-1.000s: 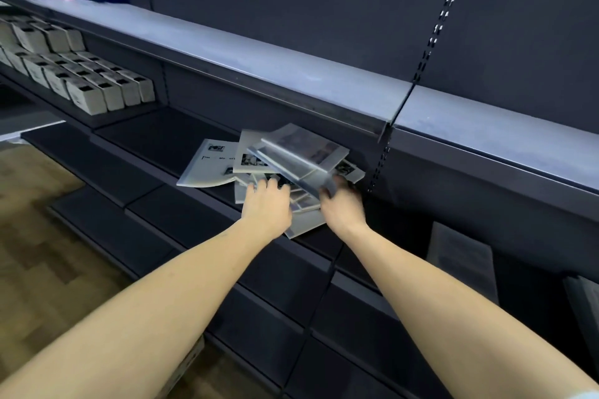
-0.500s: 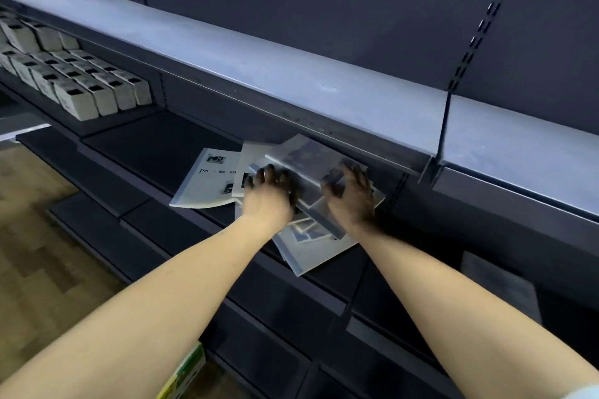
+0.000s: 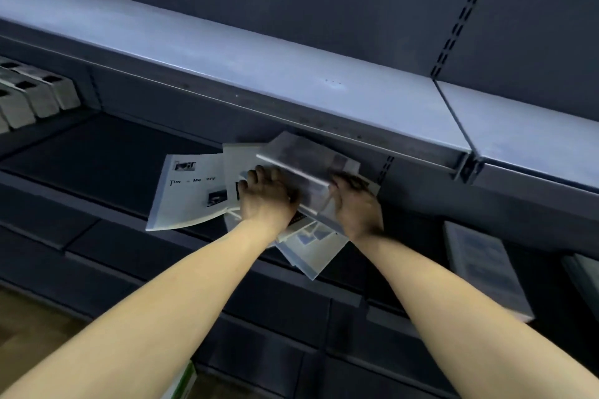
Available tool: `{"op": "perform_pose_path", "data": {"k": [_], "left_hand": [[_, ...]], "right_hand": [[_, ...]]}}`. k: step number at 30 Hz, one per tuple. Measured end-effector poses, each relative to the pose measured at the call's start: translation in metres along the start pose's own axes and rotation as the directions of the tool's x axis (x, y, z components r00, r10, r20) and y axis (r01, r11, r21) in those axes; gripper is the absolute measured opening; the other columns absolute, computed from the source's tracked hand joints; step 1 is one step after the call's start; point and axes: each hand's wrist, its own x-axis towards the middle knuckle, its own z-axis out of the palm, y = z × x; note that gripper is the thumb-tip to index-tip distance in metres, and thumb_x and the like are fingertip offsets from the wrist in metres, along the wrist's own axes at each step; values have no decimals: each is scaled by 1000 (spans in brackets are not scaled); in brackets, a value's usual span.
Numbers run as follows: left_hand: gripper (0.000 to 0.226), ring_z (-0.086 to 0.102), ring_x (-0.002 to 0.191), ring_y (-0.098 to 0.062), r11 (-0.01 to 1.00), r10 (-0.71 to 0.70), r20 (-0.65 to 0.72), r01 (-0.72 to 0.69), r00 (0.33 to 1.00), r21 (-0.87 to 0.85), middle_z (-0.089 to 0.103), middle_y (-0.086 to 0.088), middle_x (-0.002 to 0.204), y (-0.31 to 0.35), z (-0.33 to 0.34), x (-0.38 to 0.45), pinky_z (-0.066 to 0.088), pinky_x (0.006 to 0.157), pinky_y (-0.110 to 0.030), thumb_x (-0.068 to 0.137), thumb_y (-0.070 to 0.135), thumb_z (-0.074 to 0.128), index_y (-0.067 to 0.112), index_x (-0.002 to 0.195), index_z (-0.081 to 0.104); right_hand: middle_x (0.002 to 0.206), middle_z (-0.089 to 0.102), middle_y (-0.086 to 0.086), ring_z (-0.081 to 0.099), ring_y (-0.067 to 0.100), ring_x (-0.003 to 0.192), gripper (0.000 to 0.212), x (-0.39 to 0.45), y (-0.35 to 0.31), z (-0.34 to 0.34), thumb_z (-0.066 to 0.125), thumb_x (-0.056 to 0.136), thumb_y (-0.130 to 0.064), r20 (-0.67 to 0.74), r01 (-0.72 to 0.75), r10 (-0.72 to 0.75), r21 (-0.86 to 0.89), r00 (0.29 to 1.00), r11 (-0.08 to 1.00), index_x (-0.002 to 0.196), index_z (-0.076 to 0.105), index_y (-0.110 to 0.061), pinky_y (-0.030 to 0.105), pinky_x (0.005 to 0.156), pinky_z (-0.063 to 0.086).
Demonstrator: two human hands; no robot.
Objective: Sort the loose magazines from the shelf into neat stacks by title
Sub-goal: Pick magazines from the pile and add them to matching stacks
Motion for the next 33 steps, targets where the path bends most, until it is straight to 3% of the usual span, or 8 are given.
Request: {"op": "perform_pose_path", "data": {"k": [2, 5, 9, 15, 20, 25, 28, 33], "left_hand": [[82, 40, 123, -38, 998, 28, 12, -27, 1000, -59, 44, -21, 135, -11, -1, 4, 37, 98, -44, 89, 72, 31, 6, 137, 37], [88, 39, 116, -35, 985, -12, 28, 17, 1000, -171, 43, -18, 129, -8, -1, 3, 36, 96, -42, 80, 79, 41, 10, 133, 39], [86, 40, 120, -38, 949, -45, 145, 88, 988, -302, 41, -20, 131, -8, -6, -3, 39, 101, -44, 79, 72, 56, 10, 136, 36], [66, 52, 119, -34, 890, -69, 193, 148, 979, -432, 44, -18, 134, 2, -20, -12, 45, 93, -41, 90, 50, 60, 8, 135, 36], [29, 64, 101, -32, 725, -199, 299, 346, 933, -596, 62, -17, 117, -5, -12, 8, 55, 84, -41, 98, 23, 48, 3, 119, 54], [35, 69, 83, -32, 625, -148, 263, 296, 953, -723, 70, -15, 97, -24, -7, 18, 58, 78, -43, 102, 27, 36, 6, 105, 63], [35, 66, 80, -27, 714, 0, 236, 165, 972, -680, 66, -11, 95, -16, -15, 11, 56, 70, -39, 99, 40, 40, 12, 106, 60], [45, 64, 79, -25, 790, -63, 271, 214, 960, -574, 68, -7, 92, -5, 5, 18, 55, 69, -37, 83, 56, 47, 17, 104, 61]], "right_hand": [[89, 72, 16, 71, 34, 76, 43, -10, -18, -9, 39, 100, -40, -119, -81, 69, -100, 990, 992, 116, 67, -11, 38, 59, 54], [93, 70, 14, 68, 34, 86, 43, -12, -21, -26, 33, 106, -42, -29, -210, 208, -180, 978, 961, 122, 59, -12, 37, 65, 49], [78, 67, 6, 67, 31, 75, 45, -17, -40, -37, 32, 103, -49, -143, -309, 290, -133, 946, 942, 115, 59, -15, 31, 56, 37], [69, 67, 1, 65, 24, 66, 53, -23, -71, -44, 36, 94, -69, -140, -271, 264, -32, 954, 962, 101, 62, -23, 31, 61, 50], [113, 58, -3, 55, 19, 105, 66, -24, -90, -30, 34, 84, -81, 154, -257, 243, 83, 958, 963, 106, 65, -27, 31, 80, 46], [153, 29, 6, 25, 32, 141, 61, -21, -74, -17, 37, 94, -67, 258, -437, 401, 100, 879, 894, 139, 48, -27, 44, 114, 30], [155, 28, 19, 28, 38, 140, 83, -13, -62, -14, 36, 91, -72, 242, -636, 633, -73, 736, 768, 151, 28, -14, 47, 113, 30], [124, 62, 15, 59, 30, 115, 66, -7, -51, -22, 53, 90, -61, 289, -731, 678, 148, 676, 666, 127, 60, -7, 31, 86, 46]]}}
